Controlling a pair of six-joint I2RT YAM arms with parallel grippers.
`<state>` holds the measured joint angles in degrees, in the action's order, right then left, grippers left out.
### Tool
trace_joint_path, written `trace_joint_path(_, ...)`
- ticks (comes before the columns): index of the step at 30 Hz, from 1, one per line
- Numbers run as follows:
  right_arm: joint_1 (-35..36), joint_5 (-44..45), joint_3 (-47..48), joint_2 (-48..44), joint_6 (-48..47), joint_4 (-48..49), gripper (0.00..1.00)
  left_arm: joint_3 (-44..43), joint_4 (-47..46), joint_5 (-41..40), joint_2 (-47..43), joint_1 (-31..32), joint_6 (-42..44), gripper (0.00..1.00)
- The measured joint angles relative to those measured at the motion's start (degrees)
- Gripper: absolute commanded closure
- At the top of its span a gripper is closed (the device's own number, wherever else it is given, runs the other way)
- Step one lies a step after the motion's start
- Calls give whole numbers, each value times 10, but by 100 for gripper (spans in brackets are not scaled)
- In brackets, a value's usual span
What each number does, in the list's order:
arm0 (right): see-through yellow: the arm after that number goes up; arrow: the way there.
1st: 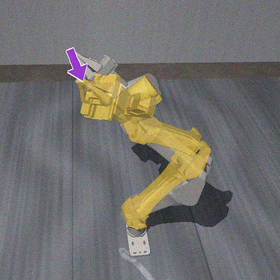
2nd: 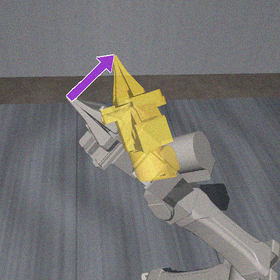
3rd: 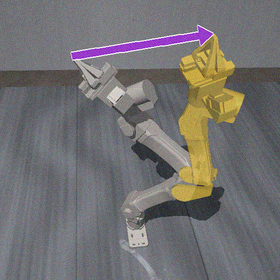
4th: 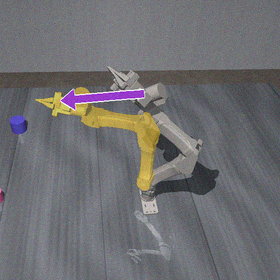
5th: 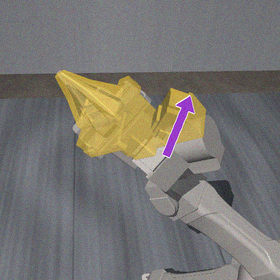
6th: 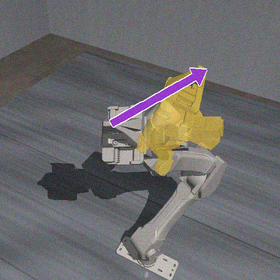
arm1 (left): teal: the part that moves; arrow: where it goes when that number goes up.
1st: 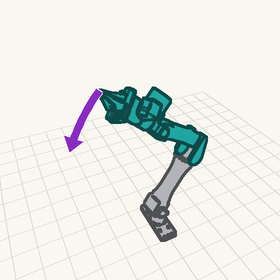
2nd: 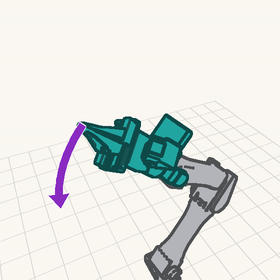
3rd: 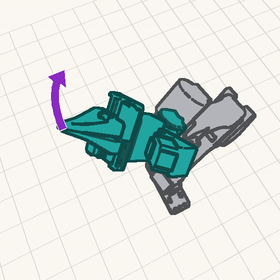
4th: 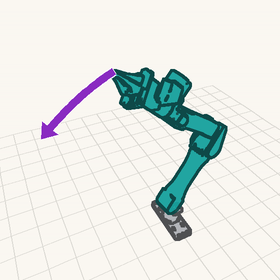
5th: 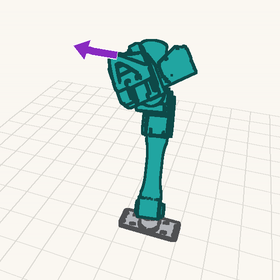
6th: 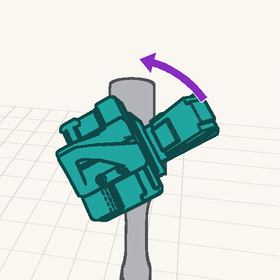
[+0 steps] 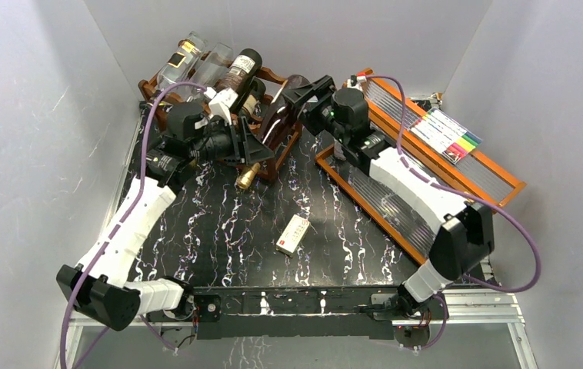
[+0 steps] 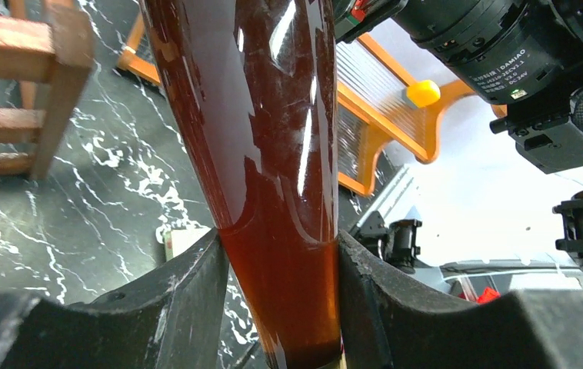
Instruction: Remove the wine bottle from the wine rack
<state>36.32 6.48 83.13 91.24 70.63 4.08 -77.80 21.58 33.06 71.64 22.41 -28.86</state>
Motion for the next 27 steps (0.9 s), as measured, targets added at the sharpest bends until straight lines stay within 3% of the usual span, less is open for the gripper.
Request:
trace_joint_path(14,32,61,-185,-157,18,-12,38,80,14,6,-54,76,-42,100)
trace_joint_path(27,62,21,-324,-181,103,-19,33,225,34,-29,-136,95,-129,100)
